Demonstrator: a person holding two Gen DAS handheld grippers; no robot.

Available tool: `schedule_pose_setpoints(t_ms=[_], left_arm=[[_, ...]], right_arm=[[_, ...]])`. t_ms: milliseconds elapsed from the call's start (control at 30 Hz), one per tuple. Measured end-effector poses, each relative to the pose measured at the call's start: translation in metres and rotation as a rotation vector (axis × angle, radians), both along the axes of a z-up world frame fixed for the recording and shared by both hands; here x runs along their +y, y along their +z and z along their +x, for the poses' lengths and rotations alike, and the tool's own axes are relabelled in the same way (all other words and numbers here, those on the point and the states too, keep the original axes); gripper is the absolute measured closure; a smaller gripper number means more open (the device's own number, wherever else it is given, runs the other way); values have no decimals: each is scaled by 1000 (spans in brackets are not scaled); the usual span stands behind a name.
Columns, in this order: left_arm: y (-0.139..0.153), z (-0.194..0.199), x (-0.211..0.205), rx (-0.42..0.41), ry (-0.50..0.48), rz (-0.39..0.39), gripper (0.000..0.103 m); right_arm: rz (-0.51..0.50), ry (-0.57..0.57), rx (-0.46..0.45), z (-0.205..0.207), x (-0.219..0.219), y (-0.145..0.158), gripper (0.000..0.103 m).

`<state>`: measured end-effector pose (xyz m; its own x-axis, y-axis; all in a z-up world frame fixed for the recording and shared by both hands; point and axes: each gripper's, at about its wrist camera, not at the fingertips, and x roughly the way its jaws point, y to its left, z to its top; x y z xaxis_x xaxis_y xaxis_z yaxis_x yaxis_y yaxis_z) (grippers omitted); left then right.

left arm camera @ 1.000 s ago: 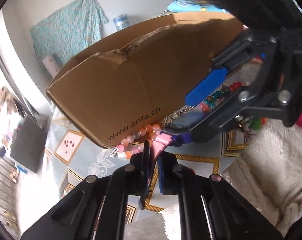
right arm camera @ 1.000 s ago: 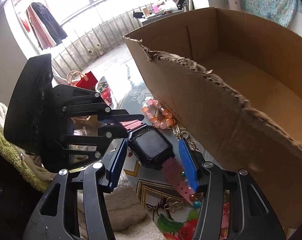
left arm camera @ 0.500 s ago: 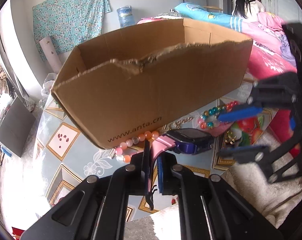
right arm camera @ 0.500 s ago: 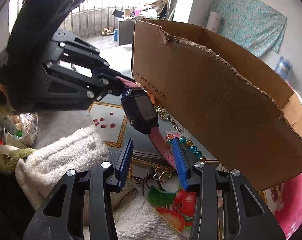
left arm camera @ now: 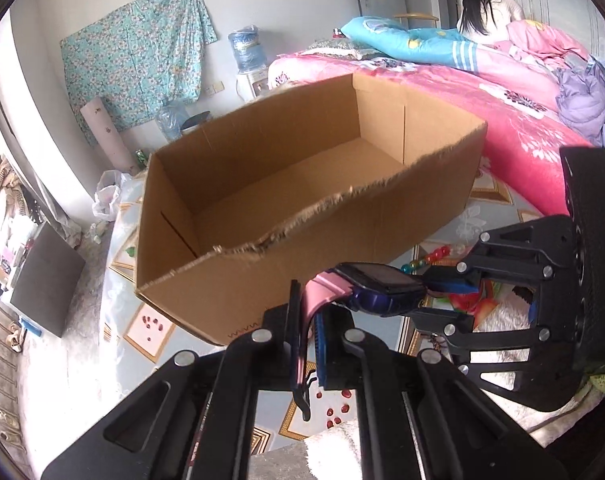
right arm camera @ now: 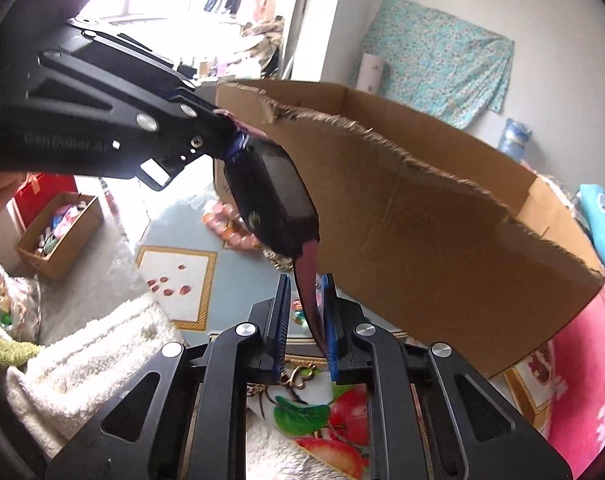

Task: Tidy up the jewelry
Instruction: 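Grasp the pink watch strap with the left tool while the right tool holds the watch, then carry the watch into the cardboard box with both tools and open them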

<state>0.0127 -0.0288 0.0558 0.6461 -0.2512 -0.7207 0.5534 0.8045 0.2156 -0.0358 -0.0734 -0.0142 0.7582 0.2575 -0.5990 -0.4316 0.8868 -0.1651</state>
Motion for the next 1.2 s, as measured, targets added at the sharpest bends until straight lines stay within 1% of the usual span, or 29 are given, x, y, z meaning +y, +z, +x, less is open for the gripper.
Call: schedule_pose_setpoints(t_ms=[133, 200, 333, 367, 467, 533, 567, 600, 633, 667, 733, 767, 833, 867, 900, 967, 1000, 1100, 1133, 1167, 1200], left_arm=[[17, 2, -2, -17, 22, -21, 97], [26, 0, -3, -31, 25, -31, 97], [41, -5, -3, -60, 23, -47, 97], [47, -7, -2, -66, 19, -55, 97], [67, -8, 3, -81, 4, -96, 97], [83, -2, 7, -88, 1, -130, 97], [90, 5, 10, -73, 4, -153, 97], [97, 17, 14, -36, 7, -189, 97], [100, 29, 17, 0, 10, -220, 97], [103, 39, 19, 25, 13, -235, 97], [101, 71, 19, 80, 33, -242, 97], [98, 86, 18, 118, 41, -241, 98], [81, 128, 15, 248, 67, -235, 98], [73, 142, 14, 295, 74, -230, 98], [58, 162, 11, 362, 82, -214, 98], [33, 191, 5, 468, 95, -180, 98], [22, 203, 2, 515, 107, -162, 98], [-7, 232, -2, 634, 132, -125, 97], [-14, 241, -3, 661, 155, -108, 96], [-21, 249, -4, 684, 177, -88, 96], [-28, 257, -7, 703, 186, -66, 94]], right_arm=[[60, -34, -46, 0, -11, 9, 89], [86, -49, -68, -4, -21, 14, 97], [129, -61, -105, -7, -31, 29, 102], [140, -62, -109, 2, -28, 41, 102], [180, -52, -122, -1, -40, 63, 102], [205, -26, -122, 7, -47, 87, 102], [212, -17, -119, 13, -52, 98, 102], [216, -3, -103, 25, -55, 107, 102], [223, 7, -71, 39, -60, 116, 102], [239, 17, -23, 55, -64, 122, 102], [293, 47, 153, 102, -73, 128, 102], [311, 51, 245, 125, -76, 125, 102], [314, 36, 416, 167, -79, 114, 102], [298, 34, 497, 188, -80, 106, 102], [280, 29, 557, 204, -80, 98, 102], [218, 29, 691, 235, -76, 74, 102], [177, 24, 733, 244, -72, 60, 102], [61, 11, 822, 268, -62, 33, 102], [47, -3, 850, 277, -66, 32, 101], [40, -11, 887, 285, -66, 25, 97], [36, -10, 924, 291, -66, 18, 95]])
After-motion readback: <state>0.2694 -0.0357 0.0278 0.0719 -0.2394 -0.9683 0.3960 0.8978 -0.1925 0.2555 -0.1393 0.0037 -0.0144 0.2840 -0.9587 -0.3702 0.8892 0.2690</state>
